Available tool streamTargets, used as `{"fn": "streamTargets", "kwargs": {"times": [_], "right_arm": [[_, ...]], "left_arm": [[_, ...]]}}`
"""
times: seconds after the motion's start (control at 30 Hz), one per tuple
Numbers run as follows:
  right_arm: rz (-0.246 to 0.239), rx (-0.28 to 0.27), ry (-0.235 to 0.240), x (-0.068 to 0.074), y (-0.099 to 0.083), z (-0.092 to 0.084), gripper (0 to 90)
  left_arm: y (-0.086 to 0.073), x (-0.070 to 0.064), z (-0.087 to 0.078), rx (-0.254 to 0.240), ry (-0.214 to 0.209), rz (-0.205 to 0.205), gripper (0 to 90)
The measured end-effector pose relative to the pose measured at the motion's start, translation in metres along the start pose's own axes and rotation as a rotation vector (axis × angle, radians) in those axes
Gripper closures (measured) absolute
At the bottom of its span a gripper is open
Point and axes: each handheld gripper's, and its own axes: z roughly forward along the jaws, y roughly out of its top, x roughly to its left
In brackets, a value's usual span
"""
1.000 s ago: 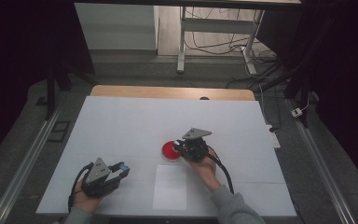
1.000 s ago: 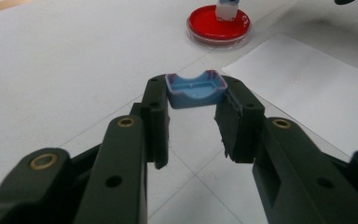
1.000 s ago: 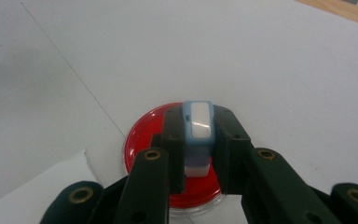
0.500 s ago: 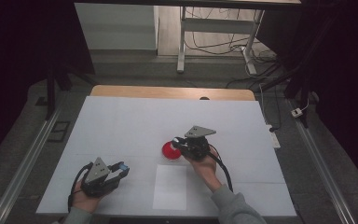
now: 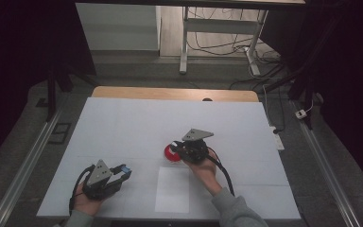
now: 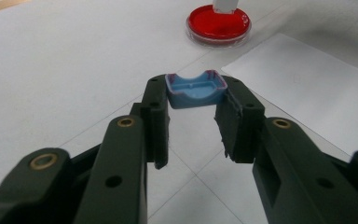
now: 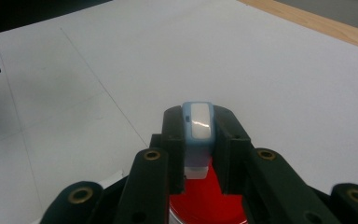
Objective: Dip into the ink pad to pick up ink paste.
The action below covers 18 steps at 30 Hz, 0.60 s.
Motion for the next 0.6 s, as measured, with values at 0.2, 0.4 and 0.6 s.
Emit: {"fn": "streamTargets", "kwargs": {"times": [0.2, 0.4, 0.6], "right_arm": [[0.000, 0.024, 0.002, -0.0003, -0.0018, 0.0037, 75.2], [-0.004, 0.039, 0.003, 0.0004, -0.0032, 0.0067, 75.1], [-0.014, 0.049, 0.001, 0.0003, -0.0038, 0.0100, 75.2]], "left_arm": [[-0.0002, 0.0002, 0.0003, 0.004, -0.002, 0.002, 65.1], [-0.0002, 0.0001, 0.0005, 0.004, -0.002, 0.003, 65.1], [-0.0003, 0.0003, 0.0004, 0.004, -0.002, 0.003, 65.1]]}}
